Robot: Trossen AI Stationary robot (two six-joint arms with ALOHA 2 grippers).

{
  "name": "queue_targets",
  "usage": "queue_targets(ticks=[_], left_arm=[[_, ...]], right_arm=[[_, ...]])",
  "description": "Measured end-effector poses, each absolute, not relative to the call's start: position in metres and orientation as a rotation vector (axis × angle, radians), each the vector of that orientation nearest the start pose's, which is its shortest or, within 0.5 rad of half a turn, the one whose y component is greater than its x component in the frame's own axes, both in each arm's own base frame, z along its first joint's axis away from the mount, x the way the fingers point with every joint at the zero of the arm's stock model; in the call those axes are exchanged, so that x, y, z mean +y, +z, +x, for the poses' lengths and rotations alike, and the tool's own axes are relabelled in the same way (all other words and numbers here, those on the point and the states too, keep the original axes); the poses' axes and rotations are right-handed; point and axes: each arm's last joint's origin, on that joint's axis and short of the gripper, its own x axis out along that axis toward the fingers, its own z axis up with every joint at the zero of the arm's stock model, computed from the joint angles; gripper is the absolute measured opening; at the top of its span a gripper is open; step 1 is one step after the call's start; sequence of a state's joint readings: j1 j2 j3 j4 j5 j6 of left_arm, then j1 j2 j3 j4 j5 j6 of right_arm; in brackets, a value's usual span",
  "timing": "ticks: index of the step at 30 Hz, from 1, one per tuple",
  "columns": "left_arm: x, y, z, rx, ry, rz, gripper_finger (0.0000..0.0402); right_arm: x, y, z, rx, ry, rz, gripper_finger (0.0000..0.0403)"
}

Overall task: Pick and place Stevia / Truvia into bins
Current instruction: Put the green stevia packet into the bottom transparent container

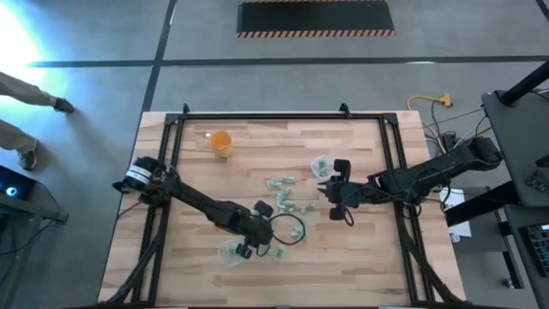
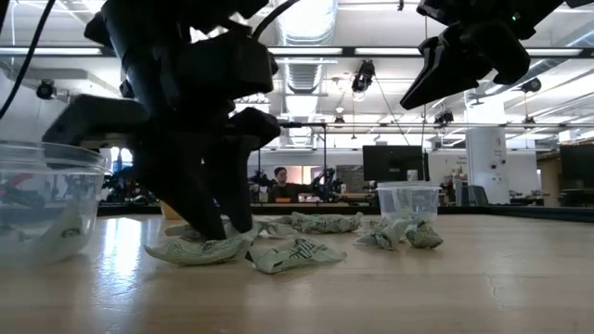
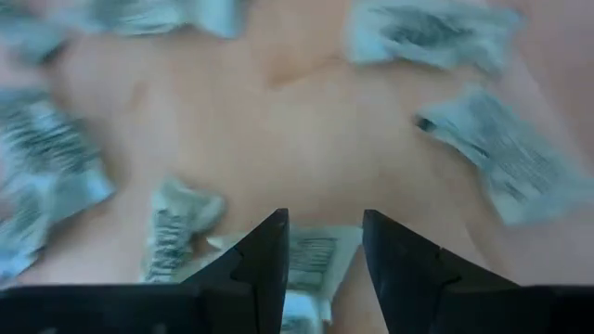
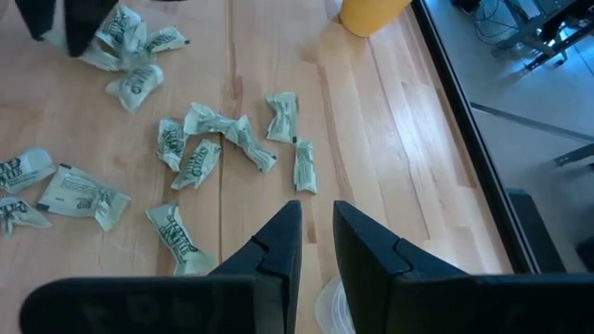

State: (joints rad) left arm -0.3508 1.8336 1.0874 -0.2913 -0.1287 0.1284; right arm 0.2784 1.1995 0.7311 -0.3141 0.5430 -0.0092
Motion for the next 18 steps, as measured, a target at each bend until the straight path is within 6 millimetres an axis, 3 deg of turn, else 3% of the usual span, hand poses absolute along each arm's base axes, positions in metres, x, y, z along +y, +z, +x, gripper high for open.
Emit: queue_targets(ticks=[10, 18], left_arm=[[-0.103, 0.18, 0.341, 1.005, -0.052, 0.101, 0.0122], [-0.093, 0.177, 0.344, 1.025, -0.043, 0.047, 0.0123]], right_arm=[[0.05, 0.228, 0.231, 0.712, -0.249, -0.317, 0.0057], [0.05, 0.227, 0.231, 0.715, -0.249, -0.318, 0.0057]])
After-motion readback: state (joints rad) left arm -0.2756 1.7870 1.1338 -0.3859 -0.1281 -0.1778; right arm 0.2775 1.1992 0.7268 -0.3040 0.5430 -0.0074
